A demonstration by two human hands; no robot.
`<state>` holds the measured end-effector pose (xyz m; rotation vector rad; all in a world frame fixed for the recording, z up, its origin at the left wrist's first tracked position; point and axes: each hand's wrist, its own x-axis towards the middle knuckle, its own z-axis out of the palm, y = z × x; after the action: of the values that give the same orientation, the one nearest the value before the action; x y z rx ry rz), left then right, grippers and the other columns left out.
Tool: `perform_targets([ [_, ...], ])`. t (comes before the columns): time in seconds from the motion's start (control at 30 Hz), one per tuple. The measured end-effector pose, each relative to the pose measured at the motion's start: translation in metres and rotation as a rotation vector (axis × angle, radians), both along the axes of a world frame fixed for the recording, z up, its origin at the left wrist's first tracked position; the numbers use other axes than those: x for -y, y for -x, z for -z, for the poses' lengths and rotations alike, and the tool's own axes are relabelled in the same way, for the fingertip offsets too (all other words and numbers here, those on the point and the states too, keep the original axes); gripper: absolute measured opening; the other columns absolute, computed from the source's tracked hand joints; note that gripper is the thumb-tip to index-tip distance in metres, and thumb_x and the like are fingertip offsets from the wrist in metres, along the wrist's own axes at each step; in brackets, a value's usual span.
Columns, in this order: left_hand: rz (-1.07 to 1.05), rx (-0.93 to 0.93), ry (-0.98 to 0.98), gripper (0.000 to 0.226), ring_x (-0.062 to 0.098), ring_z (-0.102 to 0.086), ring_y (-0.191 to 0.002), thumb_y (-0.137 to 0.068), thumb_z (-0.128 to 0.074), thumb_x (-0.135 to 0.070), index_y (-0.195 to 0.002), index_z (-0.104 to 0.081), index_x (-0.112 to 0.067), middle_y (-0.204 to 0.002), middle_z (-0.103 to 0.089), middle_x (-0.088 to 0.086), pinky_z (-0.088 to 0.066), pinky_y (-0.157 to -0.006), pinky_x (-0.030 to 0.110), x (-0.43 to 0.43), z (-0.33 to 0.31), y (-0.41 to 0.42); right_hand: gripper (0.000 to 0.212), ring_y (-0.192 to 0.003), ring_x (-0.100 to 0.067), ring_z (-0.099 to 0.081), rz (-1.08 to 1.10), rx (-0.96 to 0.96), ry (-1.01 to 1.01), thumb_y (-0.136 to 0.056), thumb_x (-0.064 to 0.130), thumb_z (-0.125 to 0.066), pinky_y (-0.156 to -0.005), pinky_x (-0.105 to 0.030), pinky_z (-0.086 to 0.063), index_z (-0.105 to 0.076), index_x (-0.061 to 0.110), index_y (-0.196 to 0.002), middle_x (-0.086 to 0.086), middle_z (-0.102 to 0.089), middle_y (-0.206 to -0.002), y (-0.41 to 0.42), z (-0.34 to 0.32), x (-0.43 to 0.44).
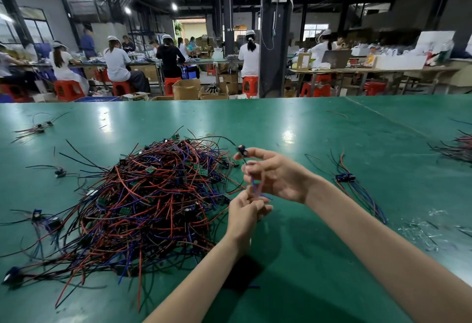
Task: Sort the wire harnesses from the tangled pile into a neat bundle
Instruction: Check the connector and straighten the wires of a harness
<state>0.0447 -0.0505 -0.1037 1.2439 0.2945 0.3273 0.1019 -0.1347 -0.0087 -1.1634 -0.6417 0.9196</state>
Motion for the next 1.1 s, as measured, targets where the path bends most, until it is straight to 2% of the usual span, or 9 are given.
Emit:
perform_targets([
  [0.17, -0.033, 0.105, 0.034, 0.026, 0.01, -0.062, -0.054, -0.089, -0.049, 0.011, -0.097, -0.06, -0.012, -0.076, -0.067, 0.007, -0.054, -0.061, 0.024, 0.005, -0.009, 0.005, 0.029, -0.056, -0.012, -0.047, 0.315, 0.13, 0.102, -0.089, -0.011, -0.044, -0.042, -0.023, -0.043, -0.06, 0.009, -0.102, -0.004, -0.046, -0.07, -0.003, 0.031, 0.035],
  [0.33, -0.026, 0.137, -0.078, 0.019, 0.011, -0.064, -0.072, -0.095, -0.053, -0.012, -0.099, -0.07, -0.017, -0.09, -0.069, 0.006, -0.055, -0.07, 0.027, 0.011, -0.01, 0.011, 0.03, -0.055, -0.013, -0.048, 0.5, 0.265, 0.229, -0.088, -0.014, -0.047, -0.037, -0.021, -0.041, -0.062, 0.009, -0.1, -0.006, -0.046, -0.072, 0.003, 0.055, 0.053],
  [0.47, -0.038, 0.13, -0.133, 0.015, 0.016, -0.064, -0.079, -0.091, -0.059, -0.014, -0.086, -0.074, -0.017, -0.085, -0.072, 0.003, -0.054, -0.079, 0.036, 0.015, -0.013, 0.012, 0.037, -0.051, -0.016, -0.052, 0.493, 0.348, 0.241, -0.083, -0.018, -0.048, -0.037, -0.023, -0.042, -0.061, 0.015, -0.096, -0.007, -0.052, -0.072, 0.015, 0.067, 0.057],
  [0.57, -0.022, 0.112, -0.106, 0.018, 0.008, -0.062, -0.068, -0.088, -0.063, -0.013, -0.074, -0.075, -0.018, -0.074, -0.071, -0.003, -0.054, -0.068, 0.024, 0.013, -0.015, 0.014, 0.042, -0.056, -0.019, -0.054, 0.551, 0.499, 0.281, -0.078, -0.017, -0.048, -0.044, -0.025, -0.043, -0.062, 0.021, -0.092, -0.006, -0.056, -0.07, 0.019, 0.07, 0.057],
  [0.73, 0.023, 0.098, -0.042, 0.009, 0.011, -0.061, -0.064, -0.083, -0.068, -0.013, -0.084, -0.074, -0.007, -0.075, -0.069, 0.006, -0.056, -0.066, 0.025, 0.009, -0.018, 0.015, 0.039, -0.044, -0.013, -0.051, 0.67, 0.683, 0.319, -0.082, -0.01, -0.052, -0.044, -0.03, -0.05, -0.062, 0.028, -0.088, -0.004, -0.055, -0.068, 0.027, 0.073, 0.055],
  [0.8, 0.031, 0.09, -0.012, 0.01, 0.01, -0.061, -0.063, -0.082, -0.069, -0.011, -0.087, -0.073, -0.003, -0.075, -0.068, 0.008, -0.057, -0.065, 0.024, 0.008, -0.018, 0.015, 0.035, -0.047, -0.01, -0.049, 0.686, 0.754, 0.339, -0.083, -0.008, -0.054, -0.048, -0.035, -0.054, -0.062, 0.026, -0.091, -0.002, -0.052, -0.069, 0.03, 0.073, 0.054],
  [0.87, 0.029, 0.087, 0.002, 0.008, 0.01, -0.061, -0.062, -0.082, -0.068, -0.008, -0.085, -0.074, -0.004, -0.074, -0.068, 0.009, -0.057, -0.064, 0.023, 0.007, -0.017, 0.015, 0.027, -0.055, -0.014, -0.05, 0.682, 0.721, 0.321, -0.088, -0.002, -0.052, -0.051, -0.038, -0.054, -0.064, 0.023, -0.092, -0.004, -0.051, -0.068, 0.032, 0.072, 0.055],
  [0.97, 0.041, 0.082, 0.016, 0.009, 0.013, -0.062, -0.065, -0.084, -0.065, -0.006, -0.083, -0.074, -0.008, -0.076, -0.069, 0.009, -0.056, -0.064, 0.024, 0.005, -0.017, 0.015, 0.01, -0.057, -0.012, -0.05, 0.66, 0.612, 0.271, -0.09, 0.011, -0.059, -0.046, -0.031, -0.053, -0.064, 0.019, -0.094, -0.003, -0.051, -0.068, 0.032, 0.07, 0.055],
  [1.1, 0.069, 0.071, 0.042, 0.013, 0.013, -0.063, -0.07, -0.087, -0.061, -0.003, -0.093, -0.071, -0.009, -0.081, -0.07, 0.006, -0.055, -0.066, 0.024, 0.003, -0.016, 0.015, 0.018, -0.054, -0.012, -0.053, 0.659, 0.609, 0.317, -0.083, 0.007, -0.067, -0.052, -0.036, -0.057, -0.061, 0.016, -0.098, -0.002, -0.054, -0.069, 0.034, 0.072, 0.052],
])
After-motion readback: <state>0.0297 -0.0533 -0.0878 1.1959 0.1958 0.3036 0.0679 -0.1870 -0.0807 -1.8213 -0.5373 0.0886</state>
